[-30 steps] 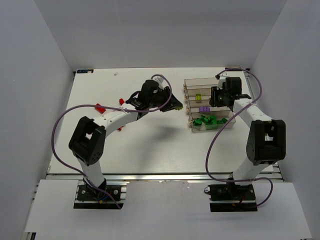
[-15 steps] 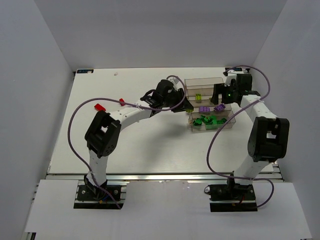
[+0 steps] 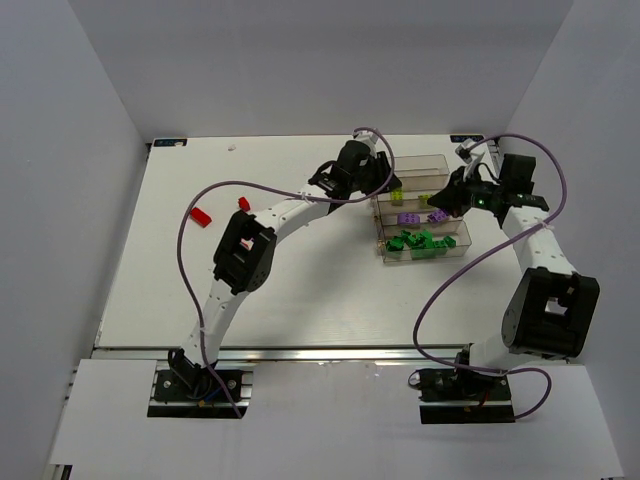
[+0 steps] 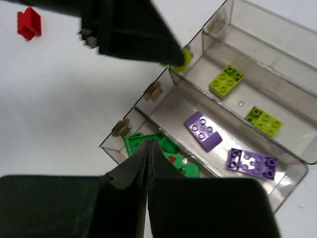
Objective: Sort the legos into containers by color
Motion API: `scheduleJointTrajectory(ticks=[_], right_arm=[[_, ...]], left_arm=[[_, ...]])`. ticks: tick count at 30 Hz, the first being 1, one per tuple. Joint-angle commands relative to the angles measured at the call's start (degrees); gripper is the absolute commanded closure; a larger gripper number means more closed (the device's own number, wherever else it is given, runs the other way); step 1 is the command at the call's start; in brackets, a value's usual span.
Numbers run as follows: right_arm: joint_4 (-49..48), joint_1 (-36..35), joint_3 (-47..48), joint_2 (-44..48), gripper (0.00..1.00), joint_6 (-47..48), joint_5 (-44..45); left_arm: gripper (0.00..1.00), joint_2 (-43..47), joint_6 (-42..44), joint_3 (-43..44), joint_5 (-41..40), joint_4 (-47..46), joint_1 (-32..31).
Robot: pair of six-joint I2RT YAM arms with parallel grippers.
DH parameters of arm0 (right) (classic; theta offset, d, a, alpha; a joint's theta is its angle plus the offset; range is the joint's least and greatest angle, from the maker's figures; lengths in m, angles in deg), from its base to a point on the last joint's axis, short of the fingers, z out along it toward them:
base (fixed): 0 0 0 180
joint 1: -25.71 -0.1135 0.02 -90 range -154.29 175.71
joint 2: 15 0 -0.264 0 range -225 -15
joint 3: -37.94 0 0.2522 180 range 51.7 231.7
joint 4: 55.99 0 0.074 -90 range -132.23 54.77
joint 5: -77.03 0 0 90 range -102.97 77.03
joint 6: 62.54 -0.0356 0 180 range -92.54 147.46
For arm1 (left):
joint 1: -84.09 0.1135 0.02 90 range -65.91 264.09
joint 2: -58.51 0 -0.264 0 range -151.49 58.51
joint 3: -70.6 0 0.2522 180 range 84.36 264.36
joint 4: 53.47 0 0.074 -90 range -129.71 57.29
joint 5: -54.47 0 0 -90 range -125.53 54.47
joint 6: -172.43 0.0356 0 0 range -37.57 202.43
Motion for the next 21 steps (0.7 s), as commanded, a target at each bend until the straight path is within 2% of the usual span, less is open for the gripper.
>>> scheduleJointTrajectory(ticks=[1,4,7,8,12,15,19,21], right_arm=[[0.5,0.2,-2.1,2.3,1.0,1.3,-4.5],[-0.1,0.2,-3.7,3.9,0.98,0.9,-5.1],[-1.5,0.3,-5.4,5.1,0.94,0.2,-5.8],[-2.2,0.3,-5.8,5.4,0.93,-0.2,-6.2],[-3.3,0.4,-7.3,6.3,0.88,-1.4,-7.4],[-3.9,0.4,-8.0,6.9,0.8,-1.7,-7.5],[-4.3,0.4,-8.2,7.2,0.64,-2.3,-8.0],[-4.4,0.4,-8.1,7.2,0.6,-2.3,-8.2]], left_arm=[[0.89,-2.4,4.0,5.9,-5.1,0.5,-0.3],[0.84,-6.4,4.8,11.2,-7.4,2.5,-0.3],[0.72,-8.3,4.6,13.1,-10.4,2.6,-0.3],[0.66,-8.6,4.5,13.3,-11.8,1.9,-0.2],[0.49,-12.2,4.2,18.6,-12.9,3.9,-0.2],[0.34,-12.7,3.6,19.2,-12.2,4.4,-0.2],[0.29,-11.8,3.4,19.0,-10.8,4.1,-0.2],[0.28,-11.1,3.8,18.9,-11.1,4.2,-0.2]])
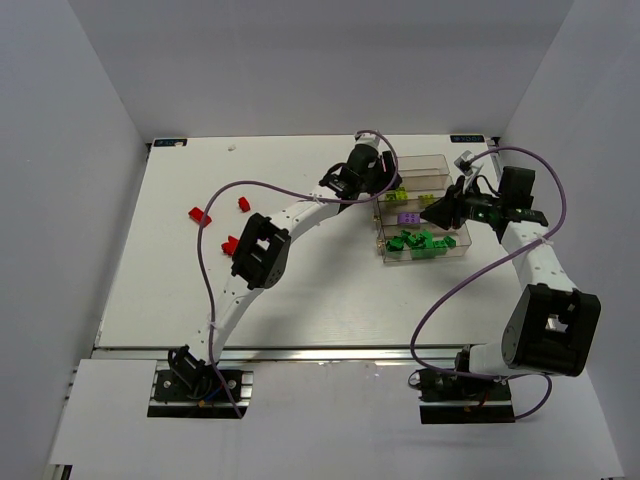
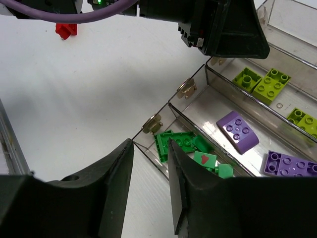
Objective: Sort the legos into containers by color
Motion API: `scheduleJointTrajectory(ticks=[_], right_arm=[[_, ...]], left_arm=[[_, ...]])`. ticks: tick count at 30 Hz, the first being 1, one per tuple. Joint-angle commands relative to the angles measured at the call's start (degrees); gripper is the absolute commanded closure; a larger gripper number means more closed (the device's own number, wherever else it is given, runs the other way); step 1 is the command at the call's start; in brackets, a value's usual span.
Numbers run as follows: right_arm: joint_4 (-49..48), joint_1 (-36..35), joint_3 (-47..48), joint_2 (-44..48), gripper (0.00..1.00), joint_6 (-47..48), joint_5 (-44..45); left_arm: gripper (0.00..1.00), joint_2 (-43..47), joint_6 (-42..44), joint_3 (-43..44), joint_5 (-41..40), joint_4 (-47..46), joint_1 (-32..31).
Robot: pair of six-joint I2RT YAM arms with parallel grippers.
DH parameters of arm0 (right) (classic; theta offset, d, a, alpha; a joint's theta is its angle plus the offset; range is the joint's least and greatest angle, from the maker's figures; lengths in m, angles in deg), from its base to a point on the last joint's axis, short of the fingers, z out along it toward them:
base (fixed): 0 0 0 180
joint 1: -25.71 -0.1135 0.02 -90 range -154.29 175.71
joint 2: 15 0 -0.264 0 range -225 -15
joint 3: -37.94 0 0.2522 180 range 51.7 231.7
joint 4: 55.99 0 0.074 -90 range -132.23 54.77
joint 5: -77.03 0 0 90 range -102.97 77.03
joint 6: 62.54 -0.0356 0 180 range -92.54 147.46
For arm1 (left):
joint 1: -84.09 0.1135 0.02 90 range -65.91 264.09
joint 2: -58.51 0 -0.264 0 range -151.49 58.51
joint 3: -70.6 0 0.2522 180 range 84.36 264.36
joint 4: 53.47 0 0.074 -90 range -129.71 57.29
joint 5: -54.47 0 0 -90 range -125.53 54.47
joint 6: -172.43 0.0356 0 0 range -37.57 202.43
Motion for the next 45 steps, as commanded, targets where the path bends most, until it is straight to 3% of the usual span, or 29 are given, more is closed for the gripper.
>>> scheduleJointTrajectory(ticks=[1,3,4,8,10,11,12,14,15,17,18,20,23,26,29,33,40,45], right_arm=[[-2.1,0.4,-0.2,1.7,0.6,-0.3,-2.1],[-1.5,0.4,0.6,1.7,0.6,0.5,-2.5],[-1.0,0.3,0.8,1.9,0.6,1.8,-2.9],[-1.7,-0.1,0.5,3.7,0.6,7.0,-4.3],[-6.2,-1.1,-1.8,6.3,0.4,9.6,-3.2],[-9.7,-1.8,-3.7,7.5,0.14,9.9,-1.5],[-14.8,-1.8,-6.0,10.0,0.11,8.2,-0.3],[-29.8,-1.8,-13.3,11.7,0.11,-0.7,2.4],[-31.7,-1.8,-14.3,11.5,0.11,-2.6,1.5],[-27.1,-2.9,-9.3,8.9,0.12,2.8,-7.0],[-12.2,-4.4,-5.5,5.0,0.25,6.9,-7.3],[1.8,-9.0,1.7,1.6,0.45,15.9,-4.7],[0.3,-12.9,0.7,2.2,0.51,16.4,-3.7],[0.7,-17.5,0.4,2.3,0.41,16.4,-2.8],[0.8,-19.4,0.0,2.4,0.22,16.0,-1.5],[0.5,-19.8,-0.2,2.7,0.15,15.6,-0.8],[-0.3,-19.7,-0.3,3.1,0.14,14.5,-0.2],[-0.5,-19.7,0.2,3.1,0.14,14.2,0.3]], left_arm=[[0.3,4.5,0.9,1.9,-0.2,0.6,-0.2],[0.37,7.1,1.9,0.3,-0.8,0.0,-0.1],[0.54,8.7,2.8,-0.9,-1.2,-0.4,0.0],[1.0,20.4,3.3,-12.3,-3.0,-0.8,2.5],[1.0,29.8,2.9,-23.2,-4.0,-1.2,4.0],[1.0,33.3,2.5,-27.5,-4.5,-1.6,5.8],[1.0,40.4,1.8,-36.3,-5.0,-1.7,7.0],[1.0,47.1,-2.6,-44.3,-5.7,0.4,11.5],[1.0,52.9,-4.0,-51.3,-5.3,2.0,13.5],[0.84,58.1,-6.4,-57.4,-3.8,7.1,18.6],[0.6,60.6,-6.6,-60.0,-3.9,8.8,20.0],[0.34,66.1,-5.9,-65.7,-5.4,15.3,23.1],[0.28,68.4,-2.3,-69.5,-6.4,23.1,26.3],[0.22,67.2,3.2,-71.7,-7.1,28.4,27.2],[0.2,65.0,9.3,-73.2,-7.5,31.4,27.2],[0.19,62.7,16.6,-73.3,-9.1,32.8,27.3],[0.17,57.3,29.4,-70.7,-13.1,31.9,27.3],[0.15,50.9,34.2,-65.3,-11.2,32.0,27.4]])
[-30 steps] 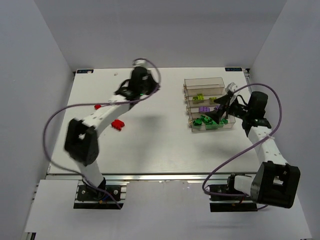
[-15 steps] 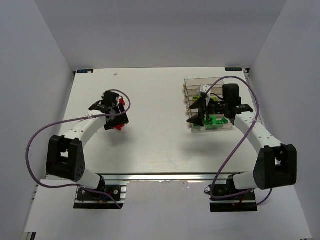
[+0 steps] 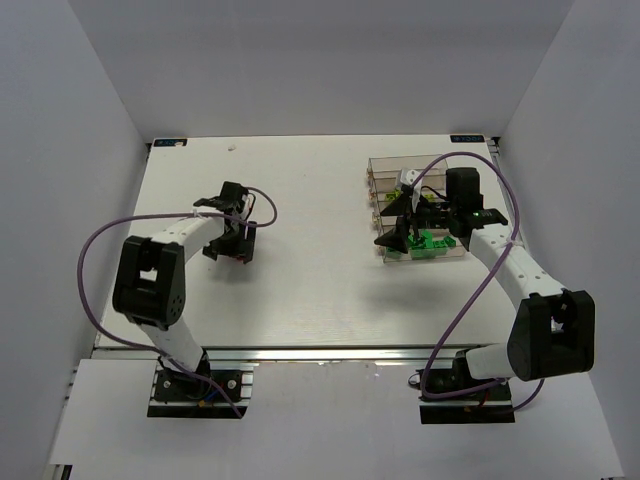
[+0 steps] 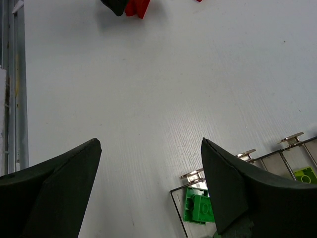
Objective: Sort the legos into containers by color
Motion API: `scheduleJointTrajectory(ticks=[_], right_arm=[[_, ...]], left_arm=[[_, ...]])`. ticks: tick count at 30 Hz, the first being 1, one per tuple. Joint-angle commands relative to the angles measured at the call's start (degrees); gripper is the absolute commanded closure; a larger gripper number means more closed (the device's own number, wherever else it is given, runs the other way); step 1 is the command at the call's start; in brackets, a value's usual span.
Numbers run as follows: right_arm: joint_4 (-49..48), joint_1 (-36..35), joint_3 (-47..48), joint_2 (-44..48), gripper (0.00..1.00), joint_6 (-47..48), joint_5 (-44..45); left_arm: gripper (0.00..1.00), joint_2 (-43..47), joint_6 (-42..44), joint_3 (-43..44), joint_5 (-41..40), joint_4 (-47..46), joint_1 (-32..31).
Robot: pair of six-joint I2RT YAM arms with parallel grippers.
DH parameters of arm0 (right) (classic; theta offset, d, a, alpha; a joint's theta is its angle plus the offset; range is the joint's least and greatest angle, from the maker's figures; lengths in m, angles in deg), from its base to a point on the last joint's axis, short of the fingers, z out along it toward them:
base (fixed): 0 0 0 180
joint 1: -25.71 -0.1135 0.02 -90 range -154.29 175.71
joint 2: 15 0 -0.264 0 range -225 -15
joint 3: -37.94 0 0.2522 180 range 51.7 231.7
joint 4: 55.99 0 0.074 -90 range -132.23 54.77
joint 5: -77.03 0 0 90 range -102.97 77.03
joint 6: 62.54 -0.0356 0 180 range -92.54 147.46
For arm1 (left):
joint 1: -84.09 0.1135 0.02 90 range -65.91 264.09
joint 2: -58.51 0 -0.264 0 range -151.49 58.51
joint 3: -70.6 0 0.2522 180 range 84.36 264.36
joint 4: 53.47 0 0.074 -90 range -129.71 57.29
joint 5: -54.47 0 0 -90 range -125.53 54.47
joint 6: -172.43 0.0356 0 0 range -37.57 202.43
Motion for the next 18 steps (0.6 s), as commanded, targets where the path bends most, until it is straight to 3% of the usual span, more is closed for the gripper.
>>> scheduleJointTrajectory(ticks=[1,9,18], right_arm=[[0.0,-0.1,1.2,1.7,0.14,-0.3,0.4],[0.8,-0.1,1.8,1.6,0.13,0.7,0.8],[0.6,-0.1,1.9,1.4,0.12,0.9,1.5]], left_arm=[[0.15,-4.6,6.4,5.5,0.2,0.2,0.4],[0.15,-8.8,12.3,8.8,-0.1,-2.4,0.4],[0.17,-7.6,15.9,4.6,4.2,-6.9,2.4]])
